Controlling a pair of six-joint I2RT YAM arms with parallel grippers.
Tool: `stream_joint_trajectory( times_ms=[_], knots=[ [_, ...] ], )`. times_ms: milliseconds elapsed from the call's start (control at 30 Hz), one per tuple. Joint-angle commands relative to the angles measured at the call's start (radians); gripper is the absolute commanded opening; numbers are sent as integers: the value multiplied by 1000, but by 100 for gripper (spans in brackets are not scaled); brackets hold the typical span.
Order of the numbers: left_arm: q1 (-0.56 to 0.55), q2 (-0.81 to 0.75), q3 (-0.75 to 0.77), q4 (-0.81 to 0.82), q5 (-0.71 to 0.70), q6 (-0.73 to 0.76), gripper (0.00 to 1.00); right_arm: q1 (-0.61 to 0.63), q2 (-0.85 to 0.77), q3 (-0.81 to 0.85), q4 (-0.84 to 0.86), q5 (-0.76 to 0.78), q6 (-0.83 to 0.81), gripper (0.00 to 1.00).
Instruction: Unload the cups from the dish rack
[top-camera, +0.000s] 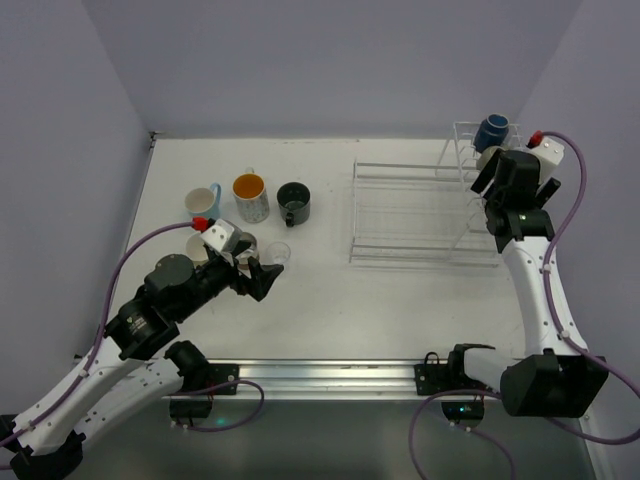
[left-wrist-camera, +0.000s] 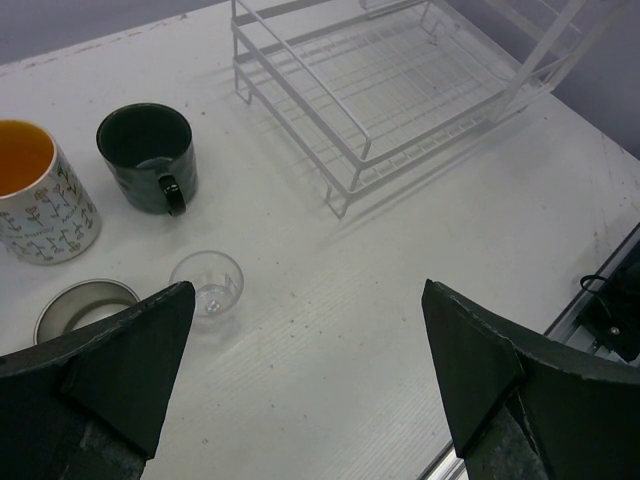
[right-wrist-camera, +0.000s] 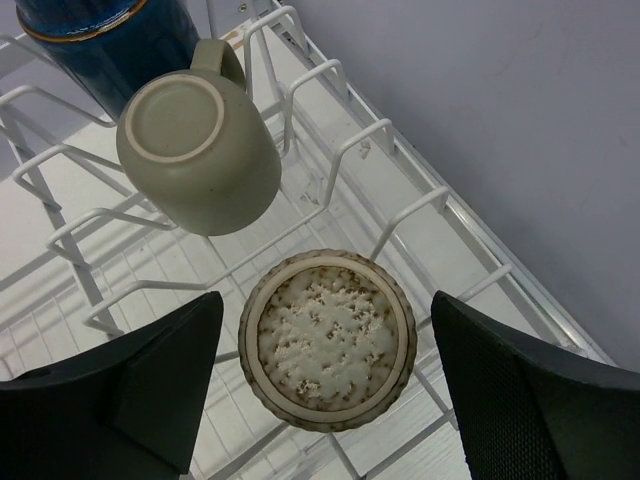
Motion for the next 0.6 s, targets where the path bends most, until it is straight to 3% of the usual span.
stream_joint_trajectory(
  times_ms=[0, 333, 500, 567],
  knots=[
    [2, 4, 3, 43, 15, 18, 100, -12, -25, -22, 1, -14, 25, 88],
    [2, 1, 3, 43, 7, 18, 100, -12, 27, -11, -20, -46, 66, 85],
    [2, -5, 3, 43, 1, 18, 100, -12, 47, 9, -51, -28, 82, 71],
    [2, -5, 3, 43, -1, 16, 100, -12, 40, 8, -54, -28, 83, 71]
  ],
)
